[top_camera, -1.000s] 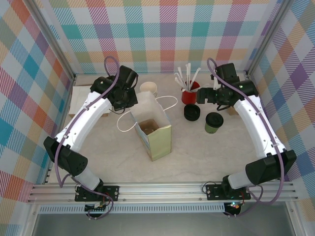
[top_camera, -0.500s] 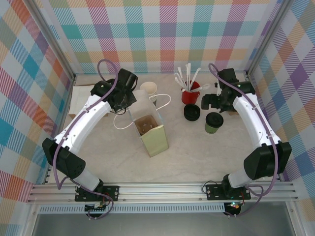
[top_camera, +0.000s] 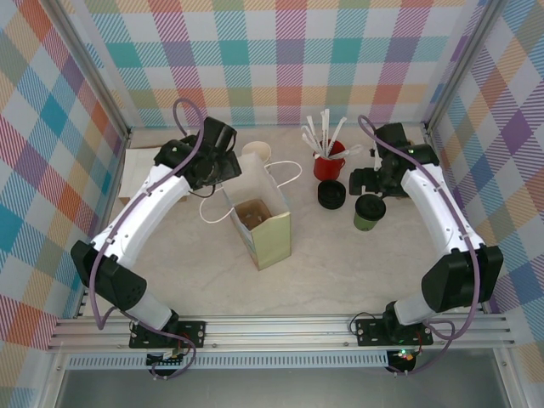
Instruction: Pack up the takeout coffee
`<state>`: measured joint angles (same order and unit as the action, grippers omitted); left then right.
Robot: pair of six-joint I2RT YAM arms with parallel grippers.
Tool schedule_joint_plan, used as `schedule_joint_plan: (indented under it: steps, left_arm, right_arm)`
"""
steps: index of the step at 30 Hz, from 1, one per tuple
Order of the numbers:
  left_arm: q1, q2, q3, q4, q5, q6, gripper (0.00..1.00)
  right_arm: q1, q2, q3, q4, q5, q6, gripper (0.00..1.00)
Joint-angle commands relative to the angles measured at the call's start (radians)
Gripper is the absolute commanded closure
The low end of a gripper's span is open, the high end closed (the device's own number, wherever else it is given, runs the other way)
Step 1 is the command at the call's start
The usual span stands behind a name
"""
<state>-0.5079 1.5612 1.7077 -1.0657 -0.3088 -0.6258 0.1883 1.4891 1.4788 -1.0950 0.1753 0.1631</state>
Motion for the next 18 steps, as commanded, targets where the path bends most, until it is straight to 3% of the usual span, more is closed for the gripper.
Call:
schedule_joint_plan:
  steps: [1, 8, 12, 18]
  left_arm:
    - [0.008, -0.073, 0.031, 0.022, -0.012, 0.149, 0.15]
    - [0.008, -0.215, -0.077, 0.125, 0.171, 0.49, 0.13]
    - [0.008, -0.289, -0.126, 0.131, 0.277, 0.613, 0.13]
    - [0.008, -0.355, -0.19, 0.118, 0.348, 0.721, 0.13]
  right_arm:
    - [-0.007, -0.041, 0.005, -0.037, 0.016, -0.024, 0.0]
    - [-0.007, -0.076, 0.006, -0.071, 0.007, -0.024, 0.0]
    - [-0.007, -0.093, 0.006, -0.091, -0.023, -0.013, 0.0]
    - [-0.007, -0.098, 0.004, -0.133, -0.054, 0.002, 0.0]
